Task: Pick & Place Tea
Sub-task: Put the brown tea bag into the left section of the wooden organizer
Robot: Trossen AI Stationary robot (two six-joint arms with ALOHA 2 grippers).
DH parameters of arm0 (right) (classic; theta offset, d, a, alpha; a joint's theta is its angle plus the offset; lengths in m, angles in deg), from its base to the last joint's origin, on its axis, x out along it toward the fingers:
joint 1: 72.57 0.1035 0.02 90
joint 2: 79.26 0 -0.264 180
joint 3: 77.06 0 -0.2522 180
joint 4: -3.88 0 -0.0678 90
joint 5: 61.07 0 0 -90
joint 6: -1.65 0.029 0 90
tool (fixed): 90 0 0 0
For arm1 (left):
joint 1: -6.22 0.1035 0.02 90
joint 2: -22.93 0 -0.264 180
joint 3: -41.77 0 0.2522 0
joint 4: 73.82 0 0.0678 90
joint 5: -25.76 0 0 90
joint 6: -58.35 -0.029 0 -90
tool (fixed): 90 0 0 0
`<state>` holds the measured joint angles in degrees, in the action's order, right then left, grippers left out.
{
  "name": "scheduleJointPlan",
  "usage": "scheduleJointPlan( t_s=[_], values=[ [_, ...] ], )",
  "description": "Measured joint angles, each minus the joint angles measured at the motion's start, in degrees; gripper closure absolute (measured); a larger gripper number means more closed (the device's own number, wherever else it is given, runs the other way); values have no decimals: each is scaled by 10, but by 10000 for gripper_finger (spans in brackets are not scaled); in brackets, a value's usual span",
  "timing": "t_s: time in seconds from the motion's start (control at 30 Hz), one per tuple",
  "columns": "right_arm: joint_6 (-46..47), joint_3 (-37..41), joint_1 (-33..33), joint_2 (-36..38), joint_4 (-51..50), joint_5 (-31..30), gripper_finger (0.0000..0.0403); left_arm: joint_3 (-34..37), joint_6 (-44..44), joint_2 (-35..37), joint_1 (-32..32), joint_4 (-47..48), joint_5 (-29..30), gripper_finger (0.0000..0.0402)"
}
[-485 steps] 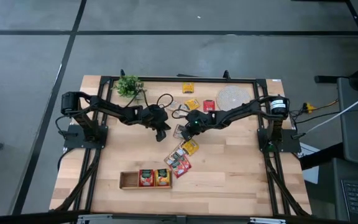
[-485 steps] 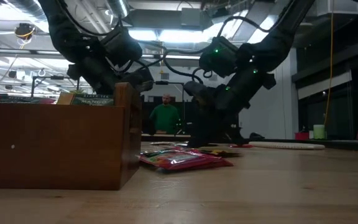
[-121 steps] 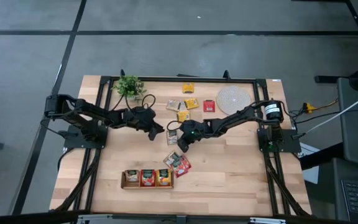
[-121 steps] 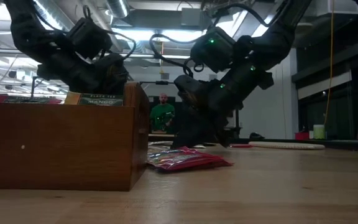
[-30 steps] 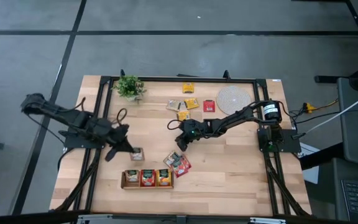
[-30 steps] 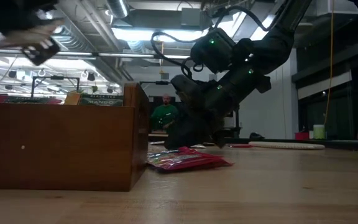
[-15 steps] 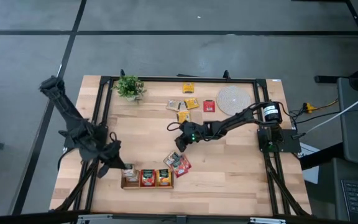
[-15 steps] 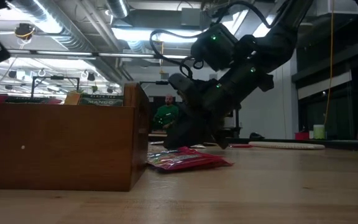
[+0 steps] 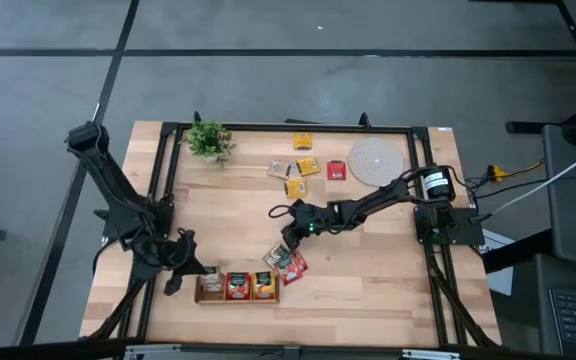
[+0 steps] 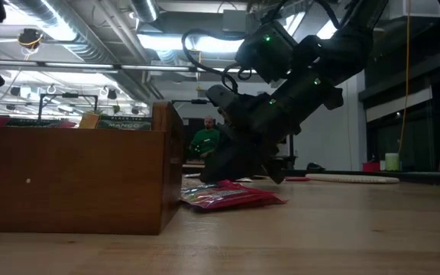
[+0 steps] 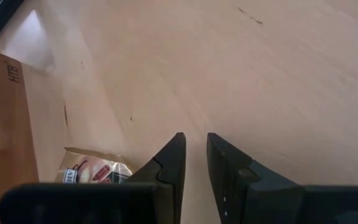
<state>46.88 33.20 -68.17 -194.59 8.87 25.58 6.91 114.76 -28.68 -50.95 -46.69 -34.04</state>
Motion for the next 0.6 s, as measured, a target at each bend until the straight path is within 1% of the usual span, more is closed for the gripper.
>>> scheduleJointPlan(
  t_s=[0.47,0.6],
  values=[
    [-2,0,-1,0,3,0,334,0,9,-9,0,1,3,389],
    [-2,0,-1,0,3,-1,334,0,9,-9,0,1,17,385]
  ],
)
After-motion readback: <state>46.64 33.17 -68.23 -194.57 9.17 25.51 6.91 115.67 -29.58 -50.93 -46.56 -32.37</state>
